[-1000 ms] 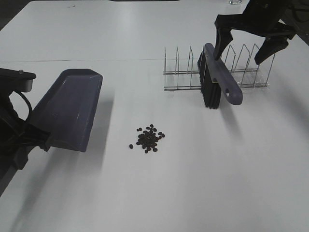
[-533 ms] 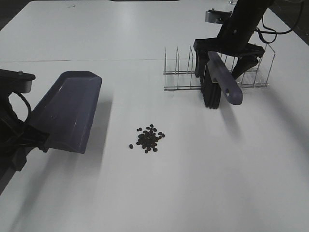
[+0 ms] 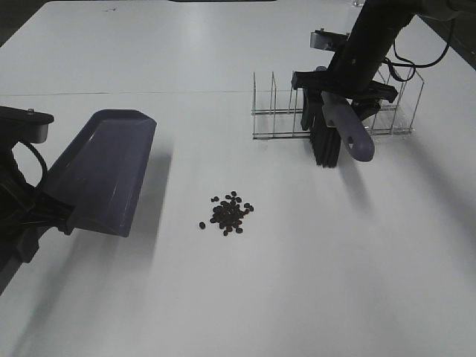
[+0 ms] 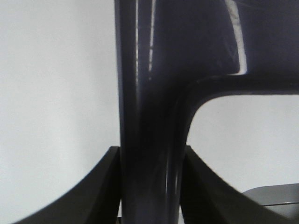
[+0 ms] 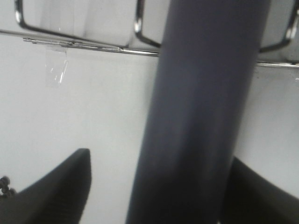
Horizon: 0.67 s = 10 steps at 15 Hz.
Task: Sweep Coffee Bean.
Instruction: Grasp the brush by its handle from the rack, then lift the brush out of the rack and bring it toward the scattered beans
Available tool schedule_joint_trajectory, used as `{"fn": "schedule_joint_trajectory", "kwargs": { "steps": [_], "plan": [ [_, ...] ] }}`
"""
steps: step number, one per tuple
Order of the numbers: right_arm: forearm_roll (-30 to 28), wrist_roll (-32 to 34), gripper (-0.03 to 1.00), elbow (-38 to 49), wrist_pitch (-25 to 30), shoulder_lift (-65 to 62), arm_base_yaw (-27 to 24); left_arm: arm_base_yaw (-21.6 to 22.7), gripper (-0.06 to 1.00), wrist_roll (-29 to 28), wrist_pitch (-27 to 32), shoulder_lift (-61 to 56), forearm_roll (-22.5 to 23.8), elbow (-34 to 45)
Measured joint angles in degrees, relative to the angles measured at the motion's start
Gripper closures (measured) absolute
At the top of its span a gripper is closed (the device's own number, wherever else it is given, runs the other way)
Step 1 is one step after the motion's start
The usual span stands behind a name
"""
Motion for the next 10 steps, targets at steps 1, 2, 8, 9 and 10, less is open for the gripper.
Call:
{"fn": "schedule_joint_trajectory", "kwargs": {
  "steps": [1, 2, 8, 9, 10],
  "plan": [
    [-0.23, 0.0, 0.5, 0.0, 0.0, 0.0, 0.0, 0.0, 0.62, 0.0, 0.0, 0.0, 0.4, 0.0],
    [-1.15, 0.11, 0.64, 0.0, 0.23, 0.0, 0.0, 0.0, 0.62, 0.0, 0.0, 0.0, 0.52, 0.0],
    [-2.41, 0.46, 0.66, 0.0, 0.17, 0.34, -0.23, 0.0, 0.62, 0.0, 0.0, 0.0, 0.69, 0.0],
    [-2.41, 0.46, 0.66, 0.0, 0.17, 0.34, -0.23, 0.0, 0.62, 0.0, 0.0, 0.0, 0.69, 0.0],
    [-2.41, 0.46, 0.66, 0.0, 0.17, 0.34, -0.23, 0.0, 0.62, 0.0, -0.06, 0.0, 0.69, 0.0]
  ]
}}
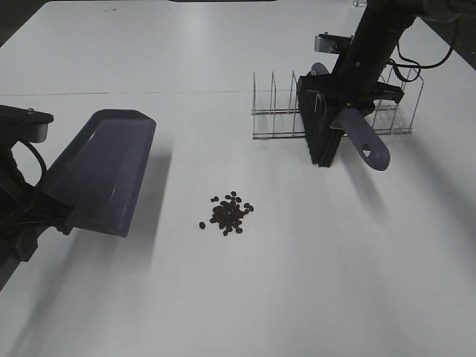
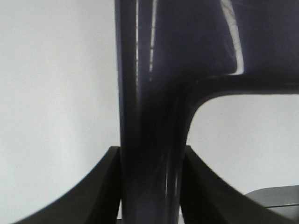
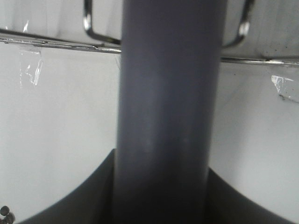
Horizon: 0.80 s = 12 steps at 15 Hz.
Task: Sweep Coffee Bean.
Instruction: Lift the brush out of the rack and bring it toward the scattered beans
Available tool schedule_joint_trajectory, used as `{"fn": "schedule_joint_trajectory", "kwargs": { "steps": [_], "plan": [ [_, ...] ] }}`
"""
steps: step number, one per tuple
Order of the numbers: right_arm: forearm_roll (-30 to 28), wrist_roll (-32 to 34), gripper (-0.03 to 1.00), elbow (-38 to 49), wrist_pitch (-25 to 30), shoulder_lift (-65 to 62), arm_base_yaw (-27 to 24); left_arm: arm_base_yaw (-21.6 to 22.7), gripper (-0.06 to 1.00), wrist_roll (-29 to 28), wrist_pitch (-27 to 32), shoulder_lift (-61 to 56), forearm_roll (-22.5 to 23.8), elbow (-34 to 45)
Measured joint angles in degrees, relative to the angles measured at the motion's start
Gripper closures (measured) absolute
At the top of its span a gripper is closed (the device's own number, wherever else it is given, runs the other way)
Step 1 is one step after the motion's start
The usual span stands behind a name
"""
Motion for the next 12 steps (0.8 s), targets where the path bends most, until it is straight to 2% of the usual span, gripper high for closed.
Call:
{"fn": "schedule_joint_trajectory", "kwargs": {
  "steps": [5, 9, 12],
  "plan": [
    [2.12, 0.69, 0.66, 3.04, -0.06, -5.39, 0.0, 0.0, 0.62, -0.69, -0.97, 0.0, -0.23, 0.0],
    [1.49, 0.0, 0.66, 15.01, 0.0, -16.62, 0.06, 0.0, 0.62, -1.78, -2.06, -0.57, -1.78, 0.46],
    [-0.46, 0.0, 0.66, 24.41, 0.0, -27.62, 0.17, 0.0, 0.62, -2.18, -2.92, -2.18, -2.18, 4.07]
  ]
}}
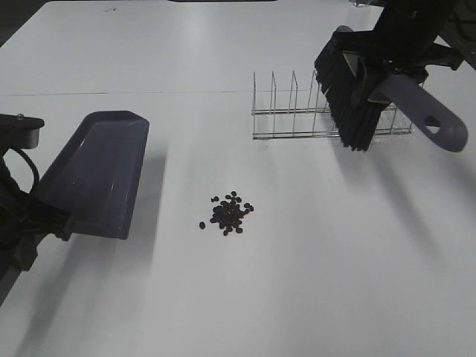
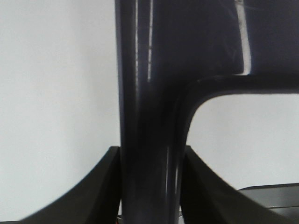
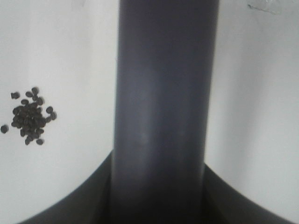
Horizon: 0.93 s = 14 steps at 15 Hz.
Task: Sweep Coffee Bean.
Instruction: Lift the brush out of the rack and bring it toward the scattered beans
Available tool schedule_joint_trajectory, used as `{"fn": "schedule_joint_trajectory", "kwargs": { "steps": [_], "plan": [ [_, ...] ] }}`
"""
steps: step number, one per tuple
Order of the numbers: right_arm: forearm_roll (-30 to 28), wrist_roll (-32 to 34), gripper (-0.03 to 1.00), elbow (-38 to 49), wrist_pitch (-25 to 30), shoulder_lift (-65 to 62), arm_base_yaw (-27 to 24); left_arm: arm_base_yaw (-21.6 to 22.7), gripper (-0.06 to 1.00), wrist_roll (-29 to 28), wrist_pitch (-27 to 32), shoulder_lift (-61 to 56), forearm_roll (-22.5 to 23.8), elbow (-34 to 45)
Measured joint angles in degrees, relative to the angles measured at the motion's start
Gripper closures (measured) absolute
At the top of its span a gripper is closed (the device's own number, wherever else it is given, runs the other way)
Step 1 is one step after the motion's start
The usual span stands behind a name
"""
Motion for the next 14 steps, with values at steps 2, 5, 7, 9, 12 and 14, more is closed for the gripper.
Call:
{"fn": "schedule_joint_trajectory", "kwargs": {
  "steps": [2, 5, 7, 9, 12, 14],
  "plan": [
    [-0.63, 0.11, 0.66, 5.9, 0.11, -5.67, 1.32, 0.0, 0.62, 2.64, -3.9, 0.52, -1.83, 1.55],
    [-4.93, 1.43, 0.66, 11.8, 0.63, -10.71, 6.88, 0.0, 0.62, 6.36, -8.88, 5.1, -3.84, 1.6],
    [-7.91, 3.72, 0.66, 13.01, 0.57, -10.77, 9.63, 0.0, 0.62, 6.76, -11.0, 9.45, -3.32, 1.6],
    [-10.77, 5.16, 0.66, 13.18, 0.52, -10.77, 11.23, 0.0, 0.62, 8.02, -12.66, 13.06, -3.15, 1.6],
    [-15.93, 7.22, 0.66, 13.24, 0.52, -10.77, 11.92, 0.0, 0.62, 10.66, -14.09, 16.67, -3.09, 0.63],
    [-19.88, 8.77, 0.66, 13.35, 0.57, -10.31, 11.92, 0.0, 0.62, 13.46, -13.18, 19.71, -3.09, -1.83]
  ]
}}
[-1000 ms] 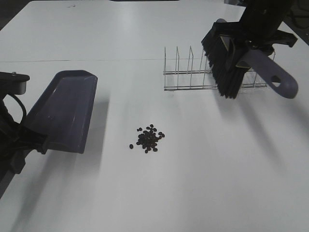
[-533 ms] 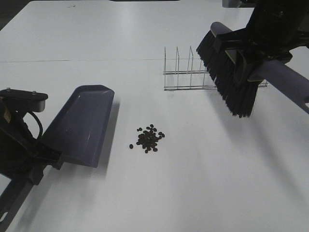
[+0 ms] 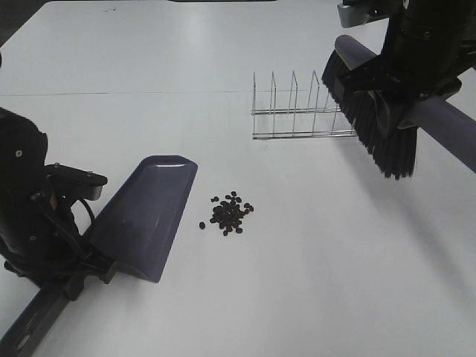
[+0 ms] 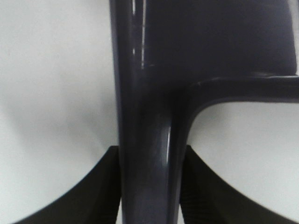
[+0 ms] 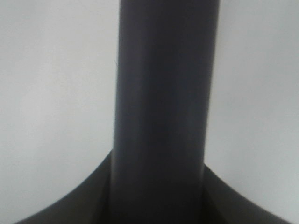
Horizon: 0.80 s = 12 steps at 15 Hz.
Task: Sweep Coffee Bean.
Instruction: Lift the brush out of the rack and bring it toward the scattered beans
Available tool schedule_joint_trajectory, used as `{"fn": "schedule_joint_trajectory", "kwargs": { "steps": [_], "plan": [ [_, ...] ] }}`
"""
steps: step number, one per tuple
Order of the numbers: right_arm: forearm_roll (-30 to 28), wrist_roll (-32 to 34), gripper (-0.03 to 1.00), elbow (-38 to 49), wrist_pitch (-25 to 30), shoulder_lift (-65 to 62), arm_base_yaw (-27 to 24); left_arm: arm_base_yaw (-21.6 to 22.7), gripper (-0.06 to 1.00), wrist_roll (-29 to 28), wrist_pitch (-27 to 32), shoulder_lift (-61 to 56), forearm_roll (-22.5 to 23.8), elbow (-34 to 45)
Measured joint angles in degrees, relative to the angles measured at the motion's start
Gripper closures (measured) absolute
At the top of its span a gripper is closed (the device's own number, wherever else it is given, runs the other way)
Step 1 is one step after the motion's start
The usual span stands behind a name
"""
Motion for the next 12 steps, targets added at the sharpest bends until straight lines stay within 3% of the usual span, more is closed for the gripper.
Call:
{"fn": "schedule_joint_trajectory", "kwargs": {
  "steps": [7, 12],
  "plan": [
    [-1.32, 9.05, 0.66, 4.93, -0.06, 7.16, 0.46, 0.0, 0.61, 1.32, 2.06, 2.86, 1.89, -2.92],
    [-2.64, 12.95, 0.66, 4.93, -0.23, 12.15, 6.42, 0.0, 0.61, 2.41, 2.86, 3.32, 2.29, -4.13]
  ]
}}
